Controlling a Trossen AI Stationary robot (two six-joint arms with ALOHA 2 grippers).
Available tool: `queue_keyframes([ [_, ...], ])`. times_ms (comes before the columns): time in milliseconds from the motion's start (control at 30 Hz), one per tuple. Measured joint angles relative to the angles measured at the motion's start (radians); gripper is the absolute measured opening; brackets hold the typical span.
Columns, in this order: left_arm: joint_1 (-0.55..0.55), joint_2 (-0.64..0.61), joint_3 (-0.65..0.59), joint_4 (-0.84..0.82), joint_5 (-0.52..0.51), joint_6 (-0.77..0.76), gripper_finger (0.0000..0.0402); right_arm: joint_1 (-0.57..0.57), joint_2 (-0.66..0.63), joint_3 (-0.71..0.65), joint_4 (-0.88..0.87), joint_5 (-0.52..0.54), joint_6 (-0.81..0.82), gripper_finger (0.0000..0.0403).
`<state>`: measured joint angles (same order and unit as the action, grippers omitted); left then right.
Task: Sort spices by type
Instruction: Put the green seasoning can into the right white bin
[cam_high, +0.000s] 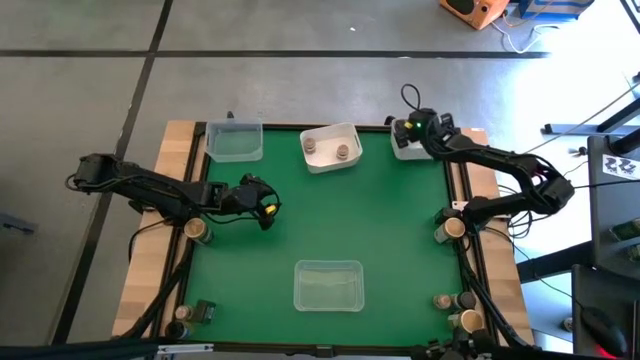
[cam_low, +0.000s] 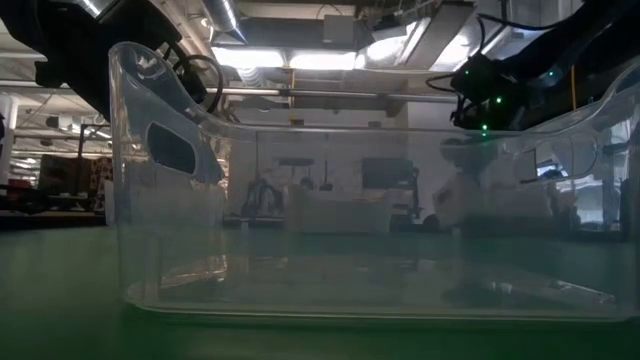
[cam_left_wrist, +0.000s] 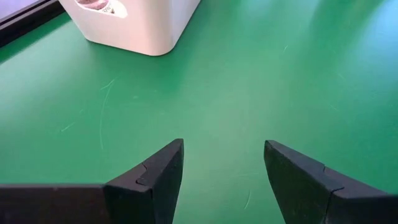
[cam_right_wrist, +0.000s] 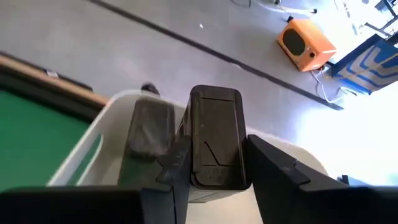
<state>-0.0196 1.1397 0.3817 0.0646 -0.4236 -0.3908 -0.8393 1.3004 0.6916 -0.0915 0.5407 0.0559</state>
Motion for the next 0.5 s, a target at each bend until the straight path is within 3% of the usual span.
queue_keyframes([
  [500,0.0,0.0,0.0,0.0,0.0,0.005,0.0208,0.002,0.001,-0.002,-0.052,-0.037,0.019,0.0132],
])
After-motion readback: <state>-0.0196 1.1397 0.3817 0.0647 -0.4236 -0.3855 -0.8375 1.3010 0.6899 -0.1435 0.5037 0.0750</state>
